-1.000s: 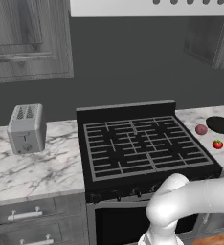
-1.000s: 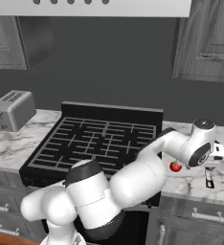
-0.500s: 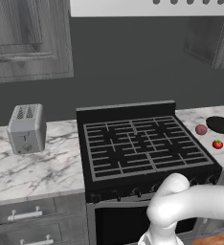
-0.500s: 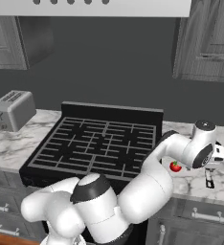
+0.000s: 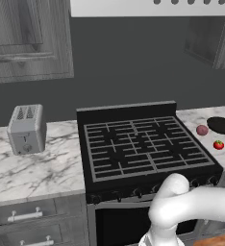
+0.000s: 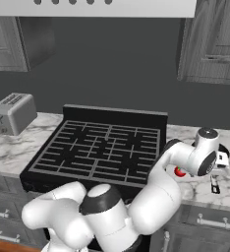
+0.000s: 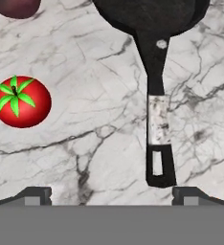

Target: Place the pan on the front right burner on the stove. Then place the tomato and the onion in the pan and turn on the front right burner.

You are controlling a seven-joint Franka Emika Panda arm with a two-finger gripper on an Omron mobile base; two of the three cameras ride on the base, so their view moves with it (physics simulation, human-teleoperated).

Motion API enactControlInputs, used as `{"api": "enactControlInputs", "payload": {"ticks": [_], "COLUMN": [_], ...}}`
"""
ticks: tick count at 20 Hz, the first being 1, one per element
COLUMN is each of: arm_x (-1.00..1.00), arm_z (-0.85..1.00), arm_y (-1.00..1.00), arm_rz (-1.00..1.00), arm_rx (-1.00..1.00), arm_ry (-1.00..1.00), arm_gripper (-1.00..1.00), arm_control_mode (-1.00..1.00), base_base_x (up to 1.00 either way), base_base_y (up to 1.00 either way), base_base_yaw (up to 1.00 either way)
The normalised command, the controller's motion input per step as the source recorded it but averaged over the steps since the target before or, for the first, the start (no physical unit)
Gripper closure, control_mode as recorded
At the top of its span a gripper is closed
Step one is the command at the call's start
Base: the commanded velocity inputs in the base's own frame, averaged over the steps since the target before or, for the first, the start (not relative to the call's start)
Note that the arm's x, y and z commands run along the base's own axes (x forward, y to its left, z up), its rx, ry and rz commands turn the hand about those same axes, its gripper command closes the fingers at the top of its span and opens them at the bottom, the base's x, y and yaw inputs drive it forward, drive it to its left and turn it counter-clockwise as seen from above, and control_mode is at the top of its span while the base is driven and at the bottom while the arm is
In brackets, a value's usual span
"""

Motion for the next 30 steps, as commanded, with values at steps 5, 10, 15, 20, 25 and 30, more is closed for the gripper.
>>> {"api": "enactControlInputs", "payload": {"ticks": [5,10,15,20,25,30], "arm_x": [0.14,0.07,0.00,0.01,0.01,0.04], "arm_z": [-0.01,0.00,-0.01,-0.09,-0.27,-0.28], "arm_y": [-0.02,-0.15,-0.21,-0.08,0.00,0.00], "arm_rz": [0.00,0.00,0.00,0.00,0.00,0.00], "arm_rx": [0.00,0.00,0.00,0.00,0.00,0.00], "arm_ry": [0.00,0.00,0.00,0.00,0.00,0.00], "arm_gripper": [-1.00,-1.00,-1.00,-1.00,-1.00,-1.00], "arm_control_mode": [-1.00,-1.00,-1.00,-1.00,-1.00,-1.00], "base_base_x": [0.00,0.00,0.00,0.00,0.00,0.00], "base_base_y": [0.00,0.00,0.00,0.00,0.00,0.00], "base_base_yaw": [0.00,0.00,0.00,0.00,0.00,0.00]}}
